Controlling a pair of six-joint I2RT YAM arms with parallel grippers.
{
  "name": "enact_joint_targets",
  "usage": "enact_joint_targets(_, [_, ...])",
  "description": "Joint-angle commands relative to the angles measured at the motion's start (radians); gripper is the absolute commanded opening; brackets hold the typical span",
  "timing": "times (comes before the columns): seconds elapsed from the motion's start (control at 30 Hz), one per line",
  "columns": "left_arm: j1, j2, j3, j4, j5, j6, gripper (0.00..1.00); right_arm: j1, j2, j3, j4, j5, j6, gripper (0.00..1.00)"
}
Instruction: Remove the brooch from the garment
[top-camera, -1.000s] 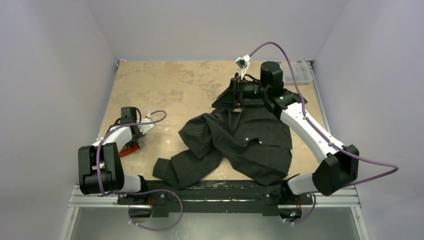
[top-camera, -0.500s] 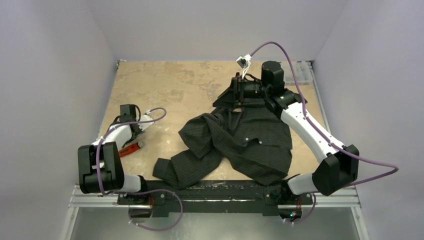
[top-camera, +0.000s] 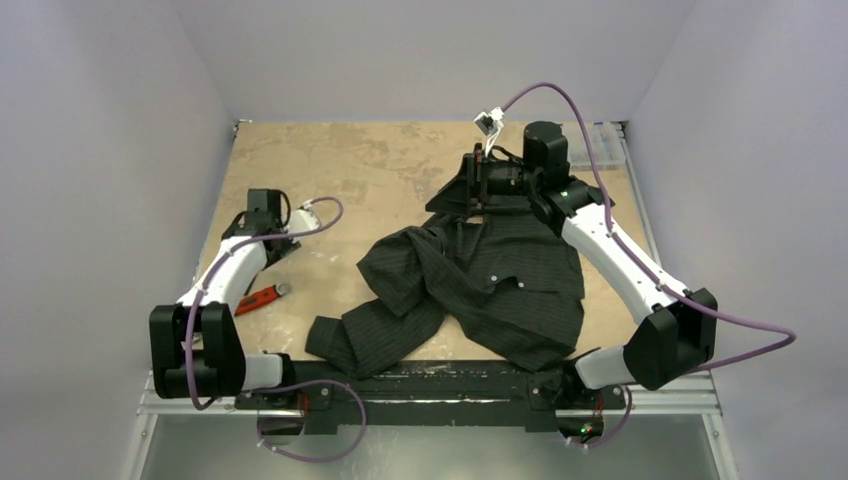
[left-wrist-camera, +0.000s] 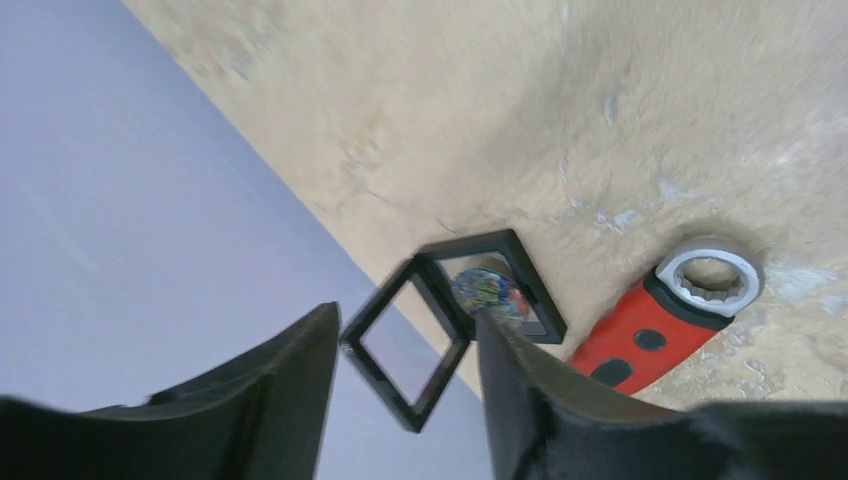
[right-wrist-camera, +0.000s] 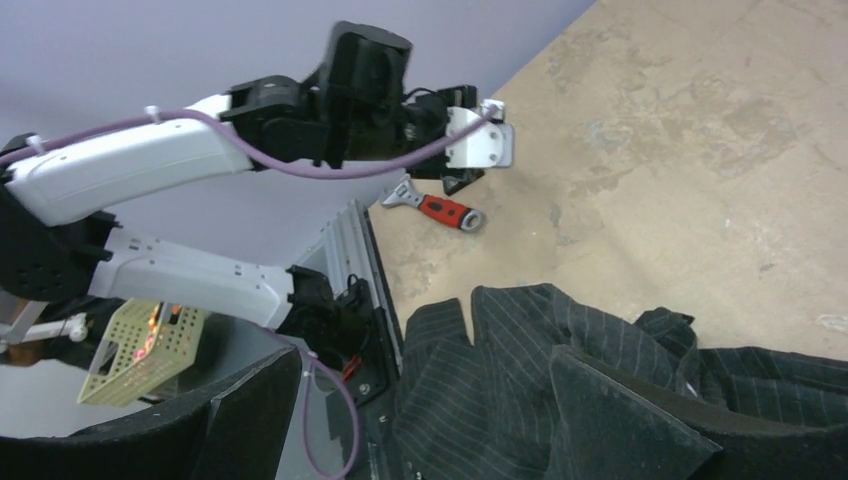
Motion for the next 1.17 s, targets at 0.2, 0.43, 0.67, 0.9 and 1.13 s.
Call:
enact_joint_targets(0.2, [-0.154, 0.031, 0.647, -0.487, 0.216, -0.4, 0.79, -0.067, -0.05, 0.088, -0.118, 0.197, -0.155, 0.99])
enact_joint_targets(0.43, [-0.26, 0.165, 1.023, -0.617, 0.351, -0.608, 1.0, -0.183, -0.133, 0.077, -0.222, 0.379, -0.289, 0.99])
enact_joint_targets(0.67, [-0.266, 0.125, 0.918, -0.581, 0.437, -0.852, 1.0, -0.323, -0.281, -0.146, -0.238, 0.551, -0.387, 0.99])
enact_joint_targets(0.9, [-0.262, -0.052, 0.704, -0.552, 0.363, -0.877, 1.0, -0.383, -0.4, -0.278, -0.231, 0.559, -0.391, 0.99])
enact_joint_targets(1.13, [-0.191, -0.173, 0.635, -0.57, 0.44, -0.911, 1.0, -0.382, -0.422, -0.282, -0.239, 0.548, -0.393, 0.99])
